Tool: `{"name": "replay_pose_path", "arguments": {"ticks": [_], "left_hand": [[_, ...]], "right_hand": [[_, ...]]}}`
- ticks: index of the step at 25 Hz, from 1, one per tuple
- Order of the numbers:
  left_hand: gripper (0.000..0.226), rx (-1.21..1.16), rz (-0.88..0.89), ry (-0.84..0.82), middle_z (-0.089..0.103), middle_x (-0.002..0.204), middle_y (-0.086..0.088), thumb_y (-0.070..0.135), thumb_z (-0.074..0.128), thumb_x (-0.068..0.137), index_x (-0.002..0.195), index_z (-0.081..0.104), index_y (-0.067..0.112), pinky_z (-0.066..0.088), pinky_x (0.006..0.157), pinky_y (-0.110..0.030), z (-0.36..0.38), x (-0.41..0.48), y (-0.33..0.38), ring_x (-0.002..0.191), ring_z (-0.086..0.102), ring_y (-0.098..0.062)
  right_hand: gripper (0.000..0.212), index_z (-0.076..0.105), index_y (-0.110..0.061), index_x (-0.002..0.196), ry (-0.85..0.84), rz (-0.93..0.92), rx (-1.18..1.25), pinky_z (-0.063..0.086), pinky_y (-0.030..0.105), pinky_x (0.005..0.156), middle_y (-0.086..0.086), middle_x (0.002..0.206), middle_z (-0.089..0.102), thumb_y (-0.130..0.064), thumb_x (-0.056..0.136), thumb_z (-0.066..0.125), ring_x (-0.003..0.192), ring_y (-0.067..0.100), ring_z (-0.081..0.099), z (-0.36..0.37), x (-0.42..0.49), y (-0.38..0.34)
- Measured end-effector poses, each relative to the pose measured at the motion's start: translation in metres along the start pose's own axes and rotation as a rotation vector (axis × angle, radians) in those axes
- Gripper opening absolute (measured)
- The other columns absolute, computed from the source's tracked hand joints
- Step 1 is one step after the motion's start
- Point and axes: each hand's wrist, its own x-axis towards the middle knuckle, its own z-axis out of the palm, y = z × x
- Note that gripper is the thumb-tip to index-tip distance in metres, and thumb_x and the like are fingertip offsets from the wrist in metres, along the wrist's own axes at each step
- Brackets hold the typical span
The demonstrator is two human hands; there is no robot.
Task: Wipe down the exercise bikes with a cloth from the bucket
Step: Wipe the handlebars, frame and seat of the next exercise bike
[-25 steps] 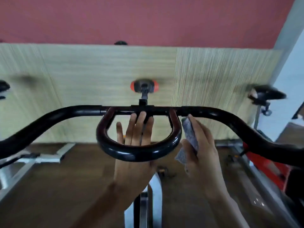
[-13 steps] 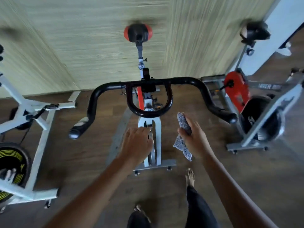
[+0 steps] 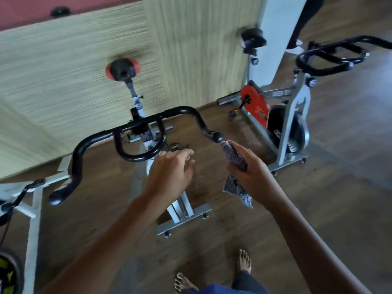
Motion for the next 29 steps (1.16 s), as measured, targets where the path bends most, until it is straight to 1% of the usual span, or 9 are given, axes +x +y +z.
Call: {"name": "replay_pose_path", "arguments": {"ticks": [3,10,14,18,22,24,25,27,29], "left_hand": [[0.025,-0.025,0.051,-0.030,0.076,0.100,-0.003,0.019,0.064,0.092,0.115,0.071,0.012,0.053,0.088,-0.042,0.028,0.029,0.047,0.093,0.070,-0.025],[0.025,-0.040,0.155,-0.038,0.074,0.107,0.000,0.023,0.062,0.093,0.116,0.071,0.017,0.049,0.091,-0.035,0.103,0.126,0.159,0.099,0.068,-0.023],[0.026,-0.053,0.170,-0.060,0.073,0.110,-0.001,0.023,0.061,0.094,0.118,0.070,0.017,0.050,0.094,-0.038,0.133,0.180,0.188,0.102,0.067,-0.023],[0.024,-0.055,0.139,-0.092,0.073,0.112,-0.001,0.023,0.063,0.094,0.116,0.071,0.017,0.050,0.094,-0.039,0.159,0.234,0.180,0.104,0.068,-0.023],[0.021,-0.073,0.099,-0.094,0.074,0.109,0.000,0.020,0.067,0.091,0.112,0.072,0.017,0.053,0.092,-0.036,0.181,0.311,0.154,0.101,0.069,-0.021],[0.021,-0.074,0.069,-0.087,0.075,0.108,0.000,0.020,0.068,0.091,0.111,0.073,0.016,0.051,0.091,-0.032,0.185,0.357,0.138,0.101,0.069,-0.021],[0.021,-0.076,0.048,-0.086,0.075,0.108,-0.001,0.020,0.068,0.091,0.112,0.073,0.016,0.051,0.090,-0.032,0.186,0.380,0.130,0.101,0.069,-0.021],[0.022,-0.080,-0.004,-0.068,0.075,0.108,-0.001,0.021,0.067,0.092,0.113,0.072,0.016,0.052,0.090,-0.034,0.184,0.425,0.112,0.102,0.069,-0.022],[0.023,-0.096,-0.068,-0.028,0.075,0.107,-0.001,0.021,0.067,0.092,0.113,0.072,0.016,0.053,0.089,-0.036,0.178,0.464,0.091,0.103,0.069,-0.023]], "right_hand": [[0.058,0.046,-0.031,0.148,0.055,0.016,0.014,0.046,0.037,0.107,-0.008,0.137,0.055,-0.012,0.096,0.064,0.124,0.009,0.054,-0.054,0.004,0.025],[0.060,0.047,-0.028,0.148,0.194,0.068,-0.020,0.050,0.038,0.102,0.000,0.132,0.061,-0.011,0.094,0.066,0.118,0.014,0.060,-0.186,0.034,0.086],[0.058,0.048,-0.025,0.148,0.218,0.050,-0.041,0.050,0.029,0.093,-0.001,0.128,0.062,-0.010,0.095,0.066,0.111,0.012,0.061,-0.235,0.075,0.099],[0.058,0.048,-0.027,0.147,0.213,0.044,-0.028,0.047,0.020,0.086,-0.003,0.128,0.059,-0.010,0.095,0.065,0.109,0.008,0.059,-0.256,0.131,0.112],[0.058,0.047,-0.028,0.149,0.188,0.045,-0.016,0.052,0.022,0.086,-0.003,0.131,0.059,-0.014,0.095,0.066,0.109,0.007,0.060,-0.262,0.217,0.121],[0.057,0.047,-0.028,0.148,0.163,0.038,-0.019,0.052,0.018,0.085,-0.005,0.129,0.060,-0.015,0.095,0.065,0.108,0.005,0.061,-0.263,0.273,0.118],[0.057,0.047,-0.026,0.148,0.147,0.037,-0.016,0.053,0.021,0.089,-0.004,0.129,0.060,-0.014,0.095,0.065,0.109,0.007,0.061,-0.263,0.302,0.114],[0.057,0.048,-0.023,0.148,0.107,0.022,0.002,0.053,0.037,0.099,-0.002,0.130,0.060,-0.012,0.095,0.065,0.116,0.013,0.060,-0.261,0.362,0.106],[0.057,0.048,-0.025,0.147,0.057,0.002,-0.007,0.051,0.045,0.102,-0.002,0.128,0.061,-0.012,0.094,0.067,0.118,0.016,0.060,-0.251,0.418,0.094]]}}
